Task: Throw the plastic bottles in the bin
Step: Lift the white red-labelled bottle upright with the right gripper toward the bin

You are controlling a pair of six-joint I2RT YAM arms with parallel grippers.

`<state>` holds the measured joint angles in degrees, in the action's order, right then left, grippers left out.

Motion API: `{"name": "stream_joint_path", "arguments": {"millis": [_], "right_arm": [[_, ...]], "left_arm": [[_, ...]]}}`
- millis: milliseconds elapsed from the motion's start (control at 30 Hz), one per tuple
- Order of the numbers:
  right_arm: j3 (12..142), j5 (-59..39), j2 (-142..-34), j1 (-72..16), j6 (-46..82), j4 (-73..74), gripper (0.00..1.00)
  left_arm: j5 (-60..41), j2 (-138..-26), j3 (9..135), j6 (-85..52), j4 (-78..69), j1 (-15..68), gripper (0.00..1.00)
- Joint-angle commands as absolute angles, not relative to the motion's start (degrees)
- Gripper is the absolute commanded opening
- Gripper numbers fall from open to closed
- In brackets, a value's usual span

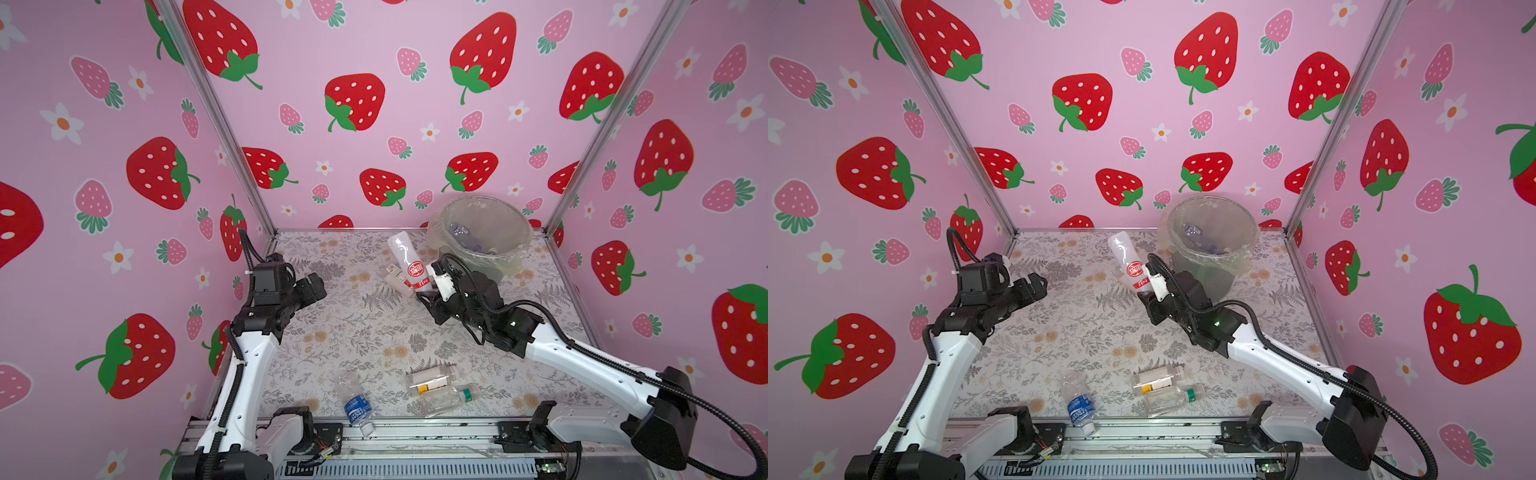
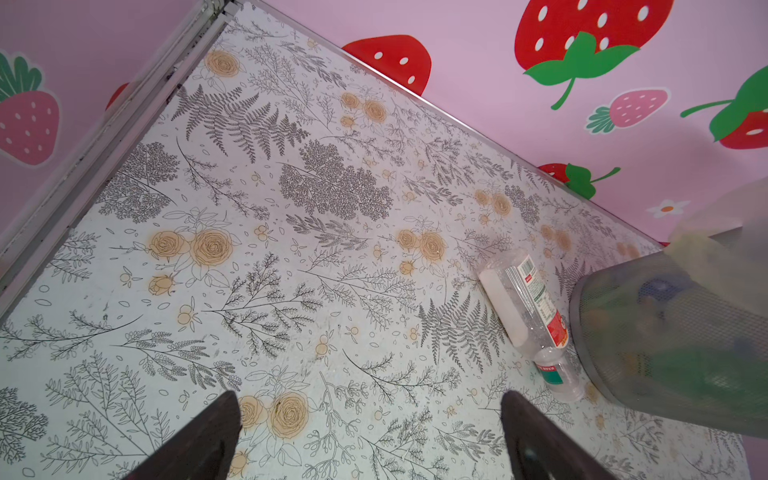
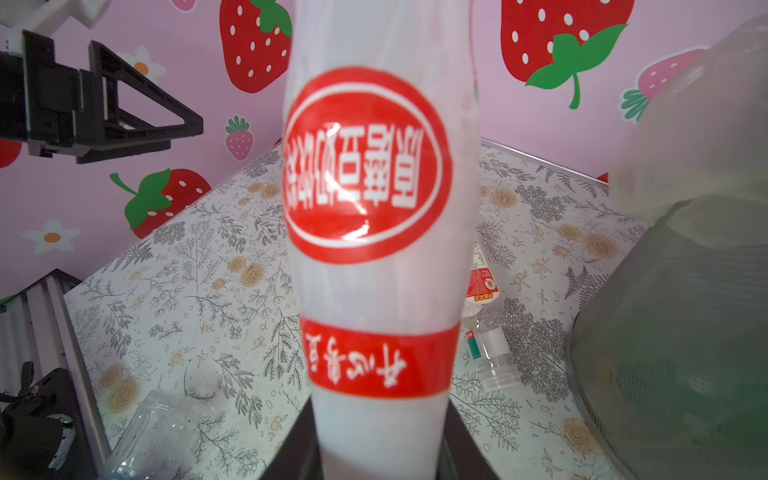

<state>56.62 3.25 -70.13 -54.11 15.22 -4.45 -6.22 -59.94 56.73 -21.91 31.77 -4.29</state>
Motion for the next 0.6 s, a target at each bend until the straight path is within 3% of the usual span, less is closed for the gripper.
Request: {"name": "stream_joint_path", "arguments": {"millis": [0,567], "right_arm": [[54.81,6.5,-66.79,-53.98,17.17,-7.18,0.29],[55.03,16.07,-56.24,-50.07,18.41,-17.37,0.29]], "left_arm": [[-6.38,-60.36,59.16,-22.01,33.69,-4.63,0.99],[-6.37,-60.09,58.95,-21.79,33.66,-4.63,0.99]]}}
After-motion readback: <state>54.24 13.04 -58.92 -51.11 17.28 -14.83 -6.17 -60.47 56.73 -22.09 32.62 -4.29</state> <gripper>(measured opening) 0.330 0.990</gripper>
